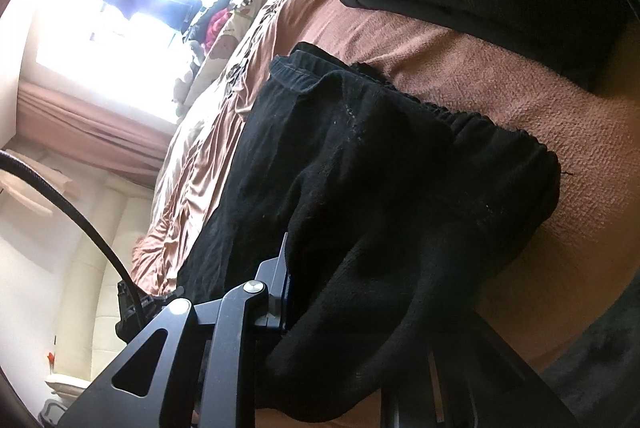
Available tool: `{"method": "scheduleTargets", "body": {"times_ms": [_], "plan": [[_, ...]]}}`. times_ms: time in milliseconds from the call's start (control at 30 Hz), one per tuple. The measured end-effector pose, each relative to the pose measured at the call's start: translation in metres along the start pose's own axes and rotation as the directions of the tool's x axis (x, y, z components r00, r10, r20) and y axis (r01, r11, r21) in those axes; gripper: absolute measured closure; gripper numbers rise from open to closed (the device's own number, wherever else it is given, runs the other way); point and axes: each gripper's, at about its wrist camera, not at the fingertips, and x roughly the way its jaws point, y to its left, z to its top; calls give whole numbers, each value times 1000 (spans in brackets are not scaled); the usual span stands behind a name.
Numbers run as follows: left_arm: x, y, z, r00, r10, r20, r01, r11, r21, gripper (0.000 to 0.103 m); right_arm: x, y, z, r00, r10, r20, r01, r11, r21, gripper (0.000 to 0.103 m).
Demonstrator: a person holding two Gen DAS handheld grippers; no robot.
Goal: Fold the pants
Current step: 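Lift the gripped black pants edge with the left gripper and fold it over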
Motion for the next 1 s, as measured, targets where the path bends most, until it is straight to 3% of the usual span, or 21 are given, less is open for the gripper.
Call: {"method": "scheduleTargets", "body": {"times_ms": [67, 233, 367, 600, 1000], "plan": [[-5, -2, 3, 1000, -23, 7, 23, 1000, 5, 86, -3, 3, 0, 1000, 12, 11, -12, 1000, -19, 86], [-23, -12, 6, 998, -45, 34, 44, 999, 30, 92, -14, 18, 0, 998, 60, 30, -58, 996, -60, 87], [-44, -20, 12, 995, -64, 81, 62, 998, 26, 94, -17, 33, -1, 996, 87, 22, -85, 993, -87, 88], [-91, -16, 30, 988, -34, 150, 29, 999, 40, 94, 7, 62, -15, 994, 97, -52, -102, 989, -111, 88], [-170, 50, 51, 973, 44, 228, -45, 999, 1, 94, 88, 141, -51, 975, 73, -211, -109, 980, -165, 88]]}}
